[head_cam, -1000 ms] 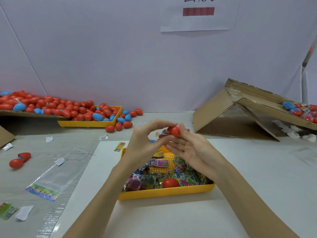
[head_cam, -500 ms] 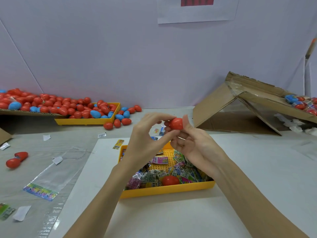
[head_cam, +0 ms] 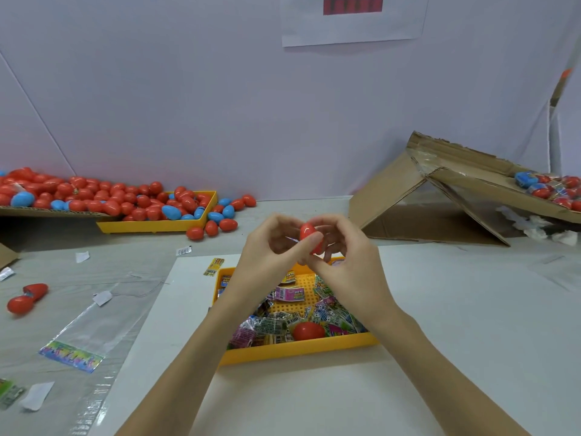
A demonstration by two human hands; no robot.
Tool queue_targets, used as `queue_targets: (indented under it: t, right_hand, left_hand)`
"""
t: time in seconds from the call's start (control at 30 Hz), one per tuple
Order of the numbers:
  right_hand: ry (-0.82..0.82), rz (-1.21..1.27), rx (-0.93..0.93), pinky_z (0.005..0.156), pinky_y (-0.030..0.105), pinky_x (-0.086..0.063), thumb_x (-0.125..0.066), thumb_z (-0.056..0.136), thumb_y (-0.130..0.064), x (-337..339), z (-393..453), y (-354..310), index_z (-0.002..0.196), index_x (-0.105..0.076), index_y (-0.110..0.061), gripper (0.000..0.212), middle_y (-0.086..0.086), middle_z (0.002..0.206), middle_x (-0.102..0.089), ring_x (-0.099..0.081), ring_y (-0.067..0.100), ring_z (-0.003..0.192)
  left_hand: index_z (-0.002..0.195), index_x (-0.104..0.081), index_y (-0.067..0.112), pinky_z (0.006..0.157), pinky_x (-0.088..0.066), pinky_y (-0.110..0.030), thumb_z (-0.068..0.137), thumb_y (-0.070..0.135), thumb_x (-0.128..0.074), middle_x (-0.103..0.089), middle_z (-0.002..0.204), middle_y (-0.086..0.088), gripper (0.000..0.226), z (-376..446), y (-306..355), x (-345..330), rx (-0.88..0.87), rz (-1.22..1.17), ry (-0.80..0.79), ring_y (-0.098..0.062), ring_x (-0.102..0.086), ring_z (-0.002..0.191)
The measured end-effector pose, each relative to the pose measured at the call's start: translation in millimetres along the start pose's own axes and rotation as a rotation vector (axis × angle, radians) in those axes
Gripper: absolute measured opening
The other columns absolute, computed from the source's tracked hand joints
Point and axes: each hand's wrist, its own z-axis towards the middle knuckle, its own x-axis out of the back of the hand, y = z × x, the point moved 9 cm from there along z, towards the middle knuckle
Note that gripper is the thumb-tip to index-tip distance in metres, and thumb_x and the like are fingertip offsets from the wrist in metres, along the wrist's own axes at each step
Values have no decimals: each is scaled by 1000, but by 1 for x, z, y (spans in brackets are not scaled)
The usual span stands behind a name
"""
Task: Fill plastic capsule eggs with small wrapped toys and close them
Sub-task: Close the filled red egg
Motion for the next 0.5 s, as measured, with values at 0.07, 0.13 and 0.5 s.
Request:
queue_targets:
  t: [0.07, 0.13, 0.5]
  right_hand:
    - [-31, -75, 48, 73, 17, -54, -83, 87, -19, -3, 0, -2, 126, -62, -21, 45, -5, 109, -63, -64, 12, 90]
    - [-76, -117, 74, 75, 19, -55, -80, 90, -22, -4, 2, -1, 136, -60, -22, 50, -2, 113, -58, -63, 11, 93]
    - [-155, -217, 84, 77, 17, -50, -76, 94, -26, -6, 4, 5, 140, -60, -21, 49, -4, 113, -60, -59, 9, 93]
  left_hand:
    - [112, -71, 11, 81, -58, -24, 91, 26, -77, -78, 101, -4, 26, 0, -4, 0, 29, -42, -11, -18, -75, 97]
    - [116, -73, 13, 87, -58, -26, 95, 23, -71, -78, 106, -5, 23, 2, -9, 1, 68, -116, -54, -20, -74, 105]
    - [119, -67, 10, 81, -58, -28, 99, 20, -67, -77, 106, -8, 22, 4, -27, 6, 203, -126, -33, -19, -73, 95]
